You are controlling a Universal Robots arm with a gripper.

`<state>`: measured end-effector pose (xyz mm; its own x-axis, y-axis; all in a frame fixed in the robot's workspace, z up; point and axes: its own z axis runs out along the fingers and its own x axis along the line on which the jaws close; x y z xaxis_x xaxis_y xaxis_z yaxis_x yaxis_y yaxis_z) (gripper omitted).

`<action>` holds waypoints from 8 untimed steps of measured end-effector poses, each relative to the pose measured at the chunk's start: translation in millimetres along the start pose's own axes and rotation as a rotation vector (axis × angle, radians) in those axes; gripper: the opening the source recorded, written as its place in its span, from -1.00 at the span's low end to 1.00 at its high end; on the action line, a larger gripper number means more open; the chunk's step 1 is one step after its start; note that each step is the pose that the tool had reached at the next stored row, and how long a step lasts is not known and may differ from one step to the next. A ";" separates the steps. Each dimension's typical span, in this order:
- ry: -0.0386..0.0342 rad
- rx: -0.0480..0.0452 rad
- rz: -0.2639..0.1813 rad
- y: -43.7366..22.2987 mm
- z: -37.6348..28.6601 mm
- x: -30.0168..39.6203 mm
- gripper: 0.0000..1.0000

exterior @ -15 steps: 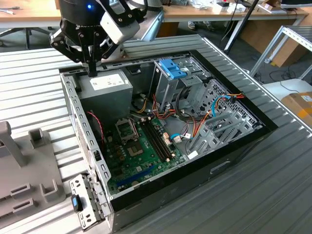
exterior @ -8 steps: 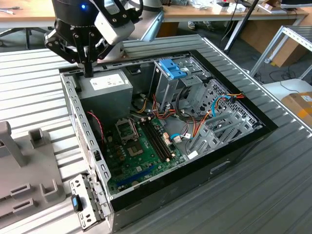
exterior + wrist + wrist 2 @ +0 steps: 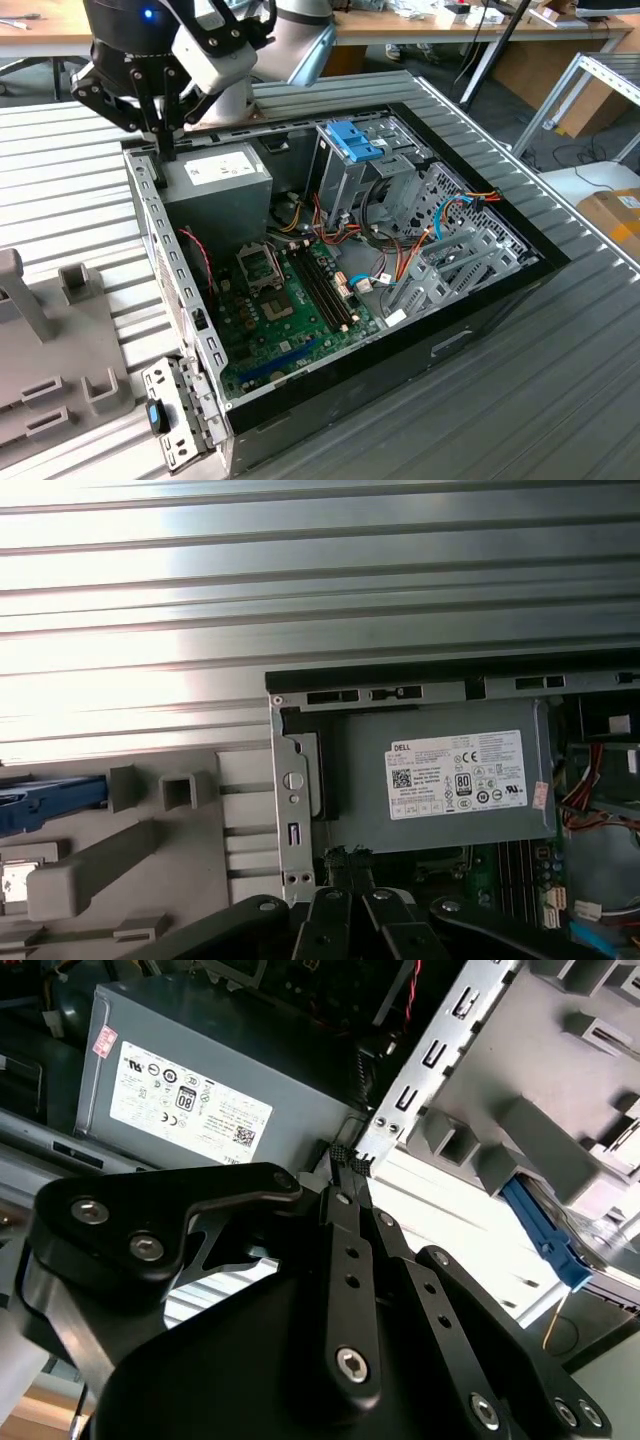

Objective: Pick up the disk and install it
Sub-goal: 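Reach for the disk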

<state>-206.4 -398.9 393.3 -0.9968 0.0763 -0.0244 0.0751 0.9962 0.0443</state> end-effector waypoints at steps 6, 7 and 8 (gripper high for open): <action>0.0000 -0.0001 0.000 -0.8 -0.3 11.1 -0.79; 0.0000 0.0000 0.000 -1.0 -0.3 13.1 -0.79; -0.0001 -0.0001 0.000 -1.1 -0.3 14.1 -0.79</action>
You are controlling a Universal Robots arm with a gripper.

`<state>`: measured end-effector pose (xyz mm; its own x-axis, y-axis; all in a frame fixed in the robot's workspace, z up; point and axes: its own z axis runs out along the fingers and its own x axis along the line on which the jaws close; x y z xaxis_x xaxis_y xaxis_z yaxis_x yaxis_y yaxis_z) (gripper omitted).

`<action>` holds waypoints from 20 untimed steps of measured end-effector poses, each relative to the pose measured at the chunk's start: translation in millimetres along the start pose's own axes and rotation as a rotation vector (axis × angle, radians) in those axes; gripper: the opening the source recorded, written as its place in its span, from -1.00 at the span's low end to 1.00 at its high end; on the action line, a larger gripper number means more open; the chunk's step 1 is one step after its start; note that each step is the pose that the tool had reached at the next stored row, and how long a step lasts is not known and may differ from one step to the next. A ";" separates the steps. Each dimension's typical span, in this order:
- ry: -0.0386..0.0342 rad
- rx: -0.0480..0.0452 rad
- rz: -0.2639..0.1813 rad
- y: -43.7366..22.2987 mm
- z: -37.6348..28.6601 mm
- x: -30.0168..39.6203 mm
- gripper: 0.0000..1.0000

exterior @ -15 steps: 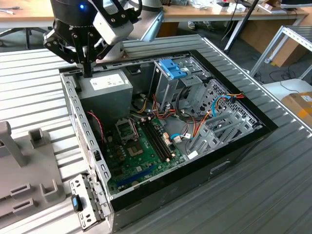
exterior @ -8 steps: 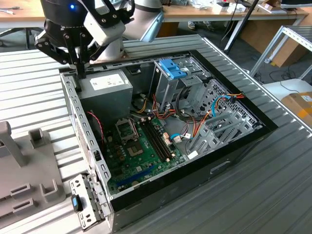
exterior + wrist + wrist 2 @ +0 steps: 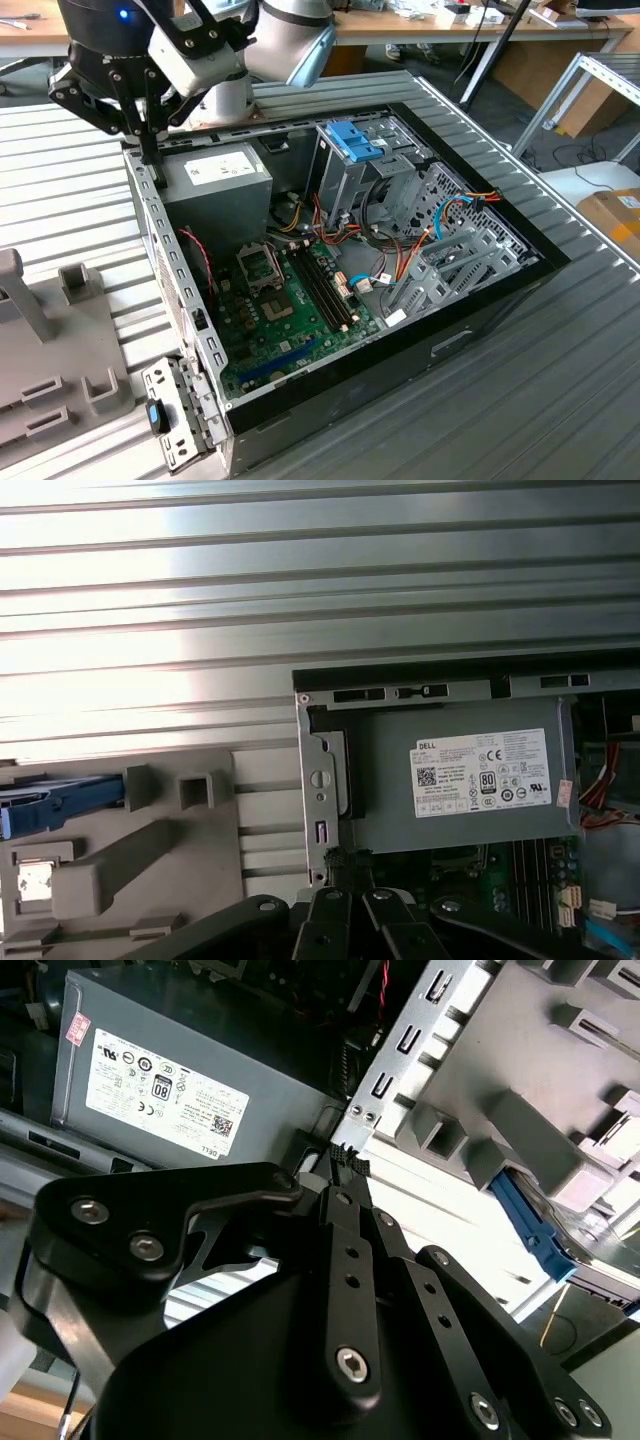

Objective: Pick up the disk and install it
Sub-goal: 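Reach for the disk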

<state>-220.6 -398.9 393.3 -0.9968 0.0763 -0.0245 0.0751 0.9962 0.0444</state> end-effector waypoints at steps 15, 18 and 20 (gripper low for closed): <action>0.0000 0.0000 0.000 -2.0 -0.7 26.2 -0.79; 0.0001 0.0001 0.000 -2.3 -0.9 29.9 -0.79; 0.0001 0.0001 0.000 -2.5 -1.0 33.1 -0.79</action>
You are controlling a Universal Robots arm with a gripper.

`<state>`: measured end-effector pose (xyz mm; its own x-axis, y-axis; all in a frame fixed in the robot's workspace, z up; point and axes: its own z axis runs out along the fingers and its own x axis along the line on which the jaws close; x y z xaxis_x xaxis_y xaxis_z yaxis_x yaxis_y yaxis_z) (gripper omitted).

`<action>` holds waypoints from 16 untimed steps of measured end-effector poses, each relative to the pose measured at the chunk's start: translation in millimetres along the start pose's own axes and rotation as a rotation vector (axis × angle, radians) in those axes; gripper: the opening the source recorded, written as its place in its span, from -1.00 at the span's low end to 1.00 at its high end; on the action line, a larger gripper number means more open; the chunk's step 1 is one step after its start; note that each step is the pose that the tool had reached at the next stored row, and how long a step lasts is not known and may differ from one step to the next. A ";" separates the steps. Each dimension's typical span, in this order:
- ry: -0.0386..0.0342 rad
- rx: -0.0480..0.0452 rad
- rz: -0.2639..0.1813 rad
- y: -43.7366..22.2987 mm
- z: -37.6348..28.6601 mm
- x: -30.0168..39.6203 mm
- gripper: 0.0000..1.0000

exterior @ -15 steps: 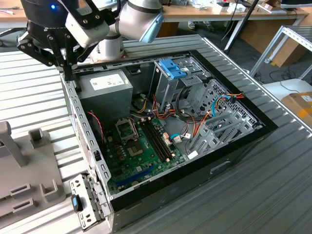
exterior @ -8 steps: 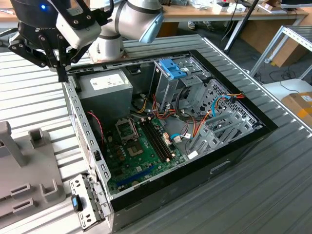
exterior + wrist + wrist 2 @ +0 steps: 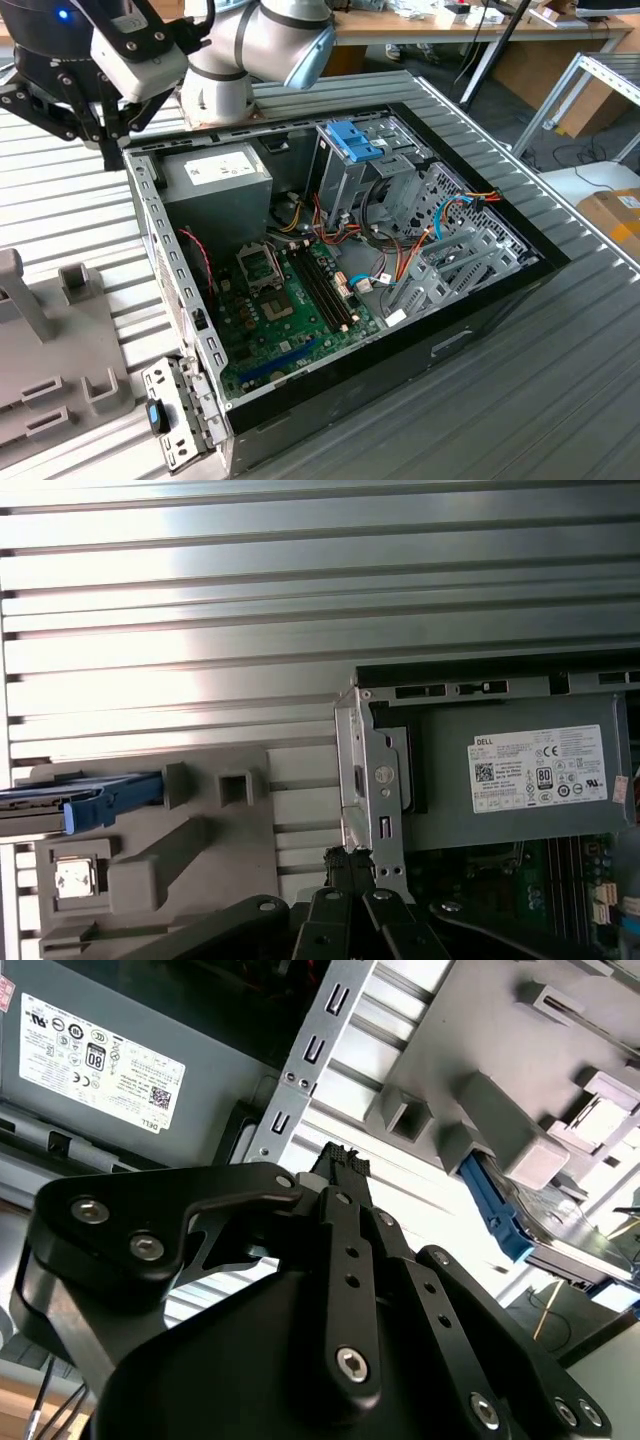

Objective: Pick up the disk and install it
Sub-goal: 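Reach for the disk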

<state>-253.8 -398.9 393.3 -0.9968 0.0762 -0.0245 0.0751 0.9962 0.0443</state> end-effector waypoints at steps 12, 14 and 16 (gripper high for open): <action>0.0000 0.0000 0.000 -1.2 -0.4 16.0 -0.79; 0.0000 0.0000 0.000 -1.4 -0.5 18.3 -0.79; 0.0000 -0.0001 0.000 -1.5 -0.5 20.6 -0.79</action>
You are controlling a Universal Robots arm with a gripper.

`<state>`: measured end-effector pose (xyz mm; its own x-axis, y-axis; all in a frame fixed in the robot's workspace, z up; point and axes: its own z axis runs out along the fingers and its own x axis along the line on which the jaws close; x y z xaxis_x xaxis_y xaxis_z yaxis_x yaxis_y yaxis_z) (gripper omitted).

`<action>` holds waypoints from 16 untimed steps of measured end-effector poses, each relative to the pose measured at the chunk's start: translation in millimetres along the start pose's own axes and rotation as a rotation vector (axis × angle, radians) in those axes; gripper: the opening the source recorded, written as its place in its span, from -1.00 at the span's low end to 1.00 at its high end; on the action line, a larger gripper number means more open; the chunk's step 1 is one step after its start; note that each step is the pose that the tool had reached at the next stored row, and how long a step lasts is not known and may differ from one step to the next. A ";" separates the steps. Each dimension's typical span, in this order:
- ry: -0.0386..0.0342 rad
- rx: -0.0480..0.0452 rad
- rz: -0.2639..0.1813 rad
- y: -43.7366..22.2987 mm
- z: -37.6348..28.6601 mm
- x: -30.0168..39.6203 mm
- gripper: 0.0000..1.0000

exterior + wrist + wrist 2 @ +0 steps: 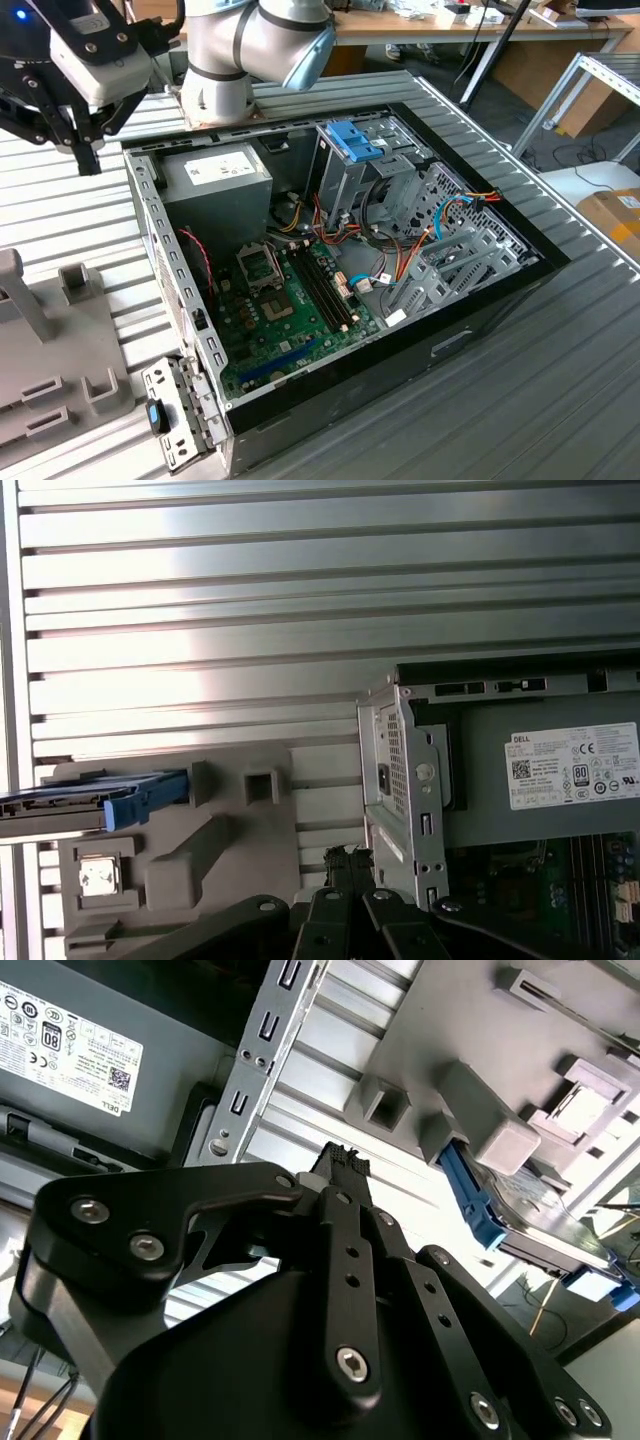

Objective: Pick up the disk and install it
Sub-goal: 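Reach for the disk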

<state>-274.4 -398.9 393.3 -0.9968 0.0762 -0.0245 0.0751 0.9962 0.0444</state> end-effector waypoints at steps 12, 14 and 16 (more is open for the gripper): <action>0.0001 0.0001 0.000 -1.9 -0.8 25.7 -0.79; 0.0000 0.0001 0.000 -2.3 -0.9 30.6 -0.79; 0.0001 0.0000 0.000 -2.6 -1.0 34.3 -0.79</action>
<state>-308.8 -398.9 393.3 -0.9968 0.0762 -0.0244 0.0751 0.9962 0.0444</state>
